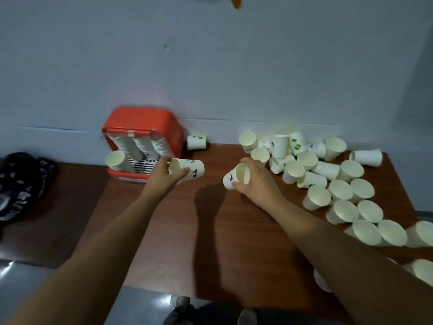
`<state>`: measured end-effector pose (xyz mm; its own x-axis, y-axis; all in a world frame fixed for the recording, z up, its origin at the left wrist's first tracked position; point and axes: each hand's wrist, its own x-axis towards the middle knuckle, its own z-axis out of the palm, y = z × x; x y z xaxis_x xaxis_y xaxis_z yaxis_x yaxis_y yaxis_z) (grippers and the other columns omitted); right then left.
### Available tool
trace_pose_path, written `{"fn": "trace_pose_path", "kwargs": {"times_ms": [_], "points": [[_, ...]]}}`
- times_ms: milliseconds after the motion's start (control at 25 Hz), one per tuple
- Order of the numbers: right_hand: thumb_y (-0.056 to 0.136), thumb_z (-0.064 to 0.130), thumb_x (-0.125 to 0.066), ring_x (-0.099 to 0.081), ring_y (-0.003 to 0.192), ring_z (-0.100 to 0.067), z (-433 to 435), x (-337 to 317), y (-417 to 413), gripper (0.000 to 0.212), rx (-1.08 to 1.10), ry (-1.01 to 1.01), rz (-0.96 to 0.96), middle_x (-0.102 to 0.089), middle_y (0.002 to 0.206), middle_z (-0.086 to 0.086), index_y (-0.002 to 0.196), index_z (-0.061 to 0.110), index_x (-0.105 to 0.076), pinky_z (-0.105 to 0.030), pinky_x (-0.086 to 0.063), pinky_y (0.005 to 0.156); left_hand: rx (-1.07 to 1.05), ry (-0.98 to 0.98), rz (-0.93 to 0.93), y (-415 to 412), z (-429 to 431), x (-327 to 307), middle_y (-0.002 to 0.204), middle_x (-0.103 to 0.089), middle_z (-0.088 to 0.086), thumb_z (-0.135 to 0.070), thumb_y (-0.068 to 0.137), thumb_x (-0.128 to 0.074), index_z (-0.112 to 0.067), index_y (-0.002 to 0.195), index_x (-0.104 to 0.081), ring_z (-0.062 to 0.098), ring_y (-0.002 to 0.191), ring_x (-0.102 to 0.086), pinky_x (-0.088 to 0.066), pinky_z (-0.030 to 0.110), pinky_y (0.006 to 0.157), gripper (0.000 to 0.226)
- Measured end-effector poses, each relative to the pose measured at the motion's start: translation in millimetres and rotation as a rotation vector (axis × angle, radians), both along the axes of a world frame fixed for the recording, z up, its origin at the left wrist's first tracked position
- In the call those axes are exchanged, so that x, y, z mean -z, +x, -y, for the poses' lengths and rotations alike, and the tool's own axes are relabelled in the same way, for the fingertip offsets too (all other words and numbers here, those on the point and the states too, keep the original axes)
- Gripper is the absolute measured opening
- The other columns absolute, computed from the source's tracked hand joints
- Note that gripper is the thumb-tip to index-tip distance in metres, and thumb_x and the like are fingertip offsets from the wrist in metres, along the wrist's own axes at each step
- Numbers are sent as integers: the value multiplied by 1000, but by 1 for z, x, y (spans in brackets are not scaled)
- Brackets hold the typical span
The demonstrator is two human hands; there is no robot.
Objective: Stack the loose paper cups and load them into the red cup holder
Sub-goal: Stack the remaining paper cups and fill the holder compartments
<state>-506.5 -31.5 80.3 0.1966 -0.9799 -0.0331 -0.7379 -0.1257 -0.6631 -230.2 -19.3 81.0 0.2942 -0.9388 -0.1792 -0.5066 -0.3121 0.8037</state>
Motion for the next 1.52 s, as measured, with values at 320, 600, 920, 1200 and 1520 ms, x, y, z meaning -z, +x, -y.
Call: {"fn": "trace_pose_path", "kwargs": {"times_ms": [320,600,920,1200,1520], "points": [[77,32,-78,-50,109,-17,39,-20,200,62,-147,23,105,-46,123,-4,132,33,-49,-22,-35,91,-148,-38,148,201,-3,4,126,-58,9,-64,65,-73,-21,133,-54,26,115,-58,-50,46,99,83],[76,24,-75,-47,117,-21,67,2,323,63,-87,105,130,-39,132,-6,131,33,-46,-29,-40,100,-73,8,183,298,58,36,137,-41,13,-36,76,-82,-17,145,-46,31,130,-42,-34,39,112,80],[78,20,-71,-41,125,-15,85,26,370,66,-21,96,124,-38,136,-4,136,35,-42,-20,-30,102,213,29,360,317,99,97,132,-49,12,-36,69,-85,-13,138,-53,34,122,-46,-42,43,103,80],[76,29,-79,-43,122,-14,109,38,416,73,10,32,106,-45,134,-2,138,15,-43,-26,-35,103,403,8,125,341,111,128,130,-56,4,-40,67,-88,-29,145,-46,24,120,-55,-47,38,101,89],[77,29,-78,-43,129,-26,109,79,452,77,-260,57,-147,-44,138,-7,143,14,-42,-38,-38,107,190,65,-452,371,92,118,122,-67,-2,-20,90,-68,-13,133,-58,16,116,-63,-50,24,97,44]]}}
